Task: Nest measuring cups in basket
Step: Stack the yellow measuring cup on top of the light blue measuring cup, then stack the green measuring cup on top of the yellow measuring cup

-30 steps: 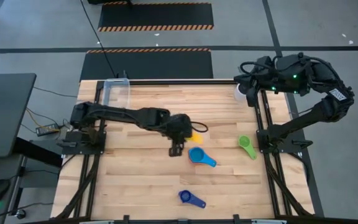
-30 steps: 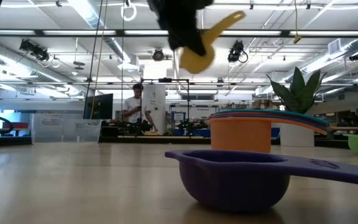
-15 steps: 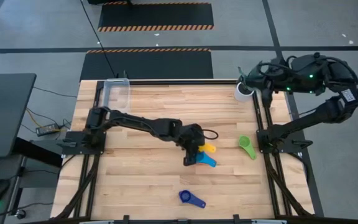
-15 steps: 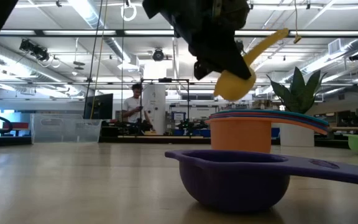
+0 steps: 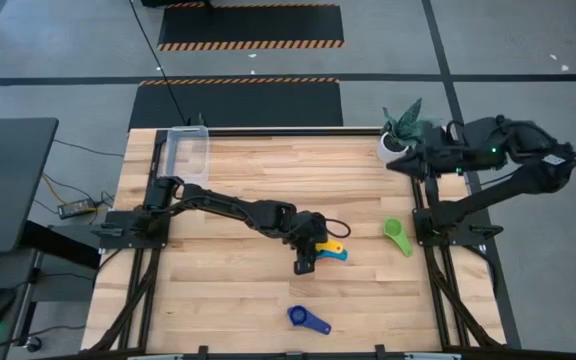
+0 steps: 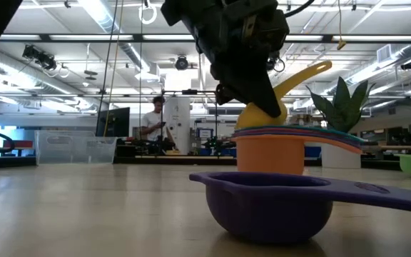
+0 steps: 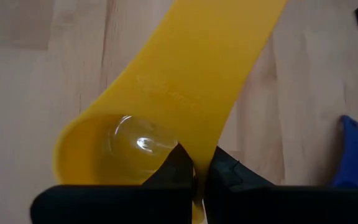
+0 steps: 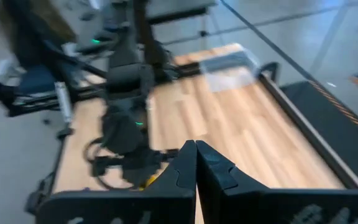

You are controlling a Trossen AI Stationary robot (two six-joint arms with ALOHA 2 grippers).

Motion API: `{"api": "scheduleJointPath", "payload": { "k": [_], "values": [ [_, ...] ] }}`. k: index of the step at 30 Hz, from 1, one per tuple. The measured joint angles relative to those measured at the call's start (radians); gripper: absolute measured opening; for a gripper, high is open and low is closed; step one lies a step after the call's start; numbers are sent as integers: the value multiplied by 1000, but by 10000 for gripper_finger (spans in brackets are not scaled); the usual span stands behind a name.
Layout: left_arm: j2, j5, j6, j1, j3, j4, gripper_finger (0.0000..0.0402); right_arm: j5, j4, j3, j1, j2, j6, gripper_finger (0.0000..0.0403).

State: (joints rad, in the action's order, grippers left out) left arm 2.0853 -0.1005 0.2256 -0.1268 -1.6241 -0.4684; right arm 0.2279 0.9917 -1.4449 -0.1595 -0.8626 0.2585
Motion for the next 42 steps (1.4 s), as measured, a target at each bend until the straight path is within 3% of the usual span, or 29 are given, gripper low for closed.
{"api": "scheduleJointPath", "payload": {
  "k": [11, 24, 34, 42],
  "values": [
    [0, 0, -31, 0, 0, -43, 13, 12, -184, 230, -124, 135, -18, 4],
    [-4, -8, 84, 5, 0, -33, 105, 13, -190, 243, -130, 143, -28, 4],
    [-116, -169, 130, 56, 1, -4, 109, 1, -64, 243, -129, 141, 2, 4],
    [-223, -211, 81, 35, 0, -173, 98, -129, 58, 243, -129, 130, 79, 4]
  ]
}}
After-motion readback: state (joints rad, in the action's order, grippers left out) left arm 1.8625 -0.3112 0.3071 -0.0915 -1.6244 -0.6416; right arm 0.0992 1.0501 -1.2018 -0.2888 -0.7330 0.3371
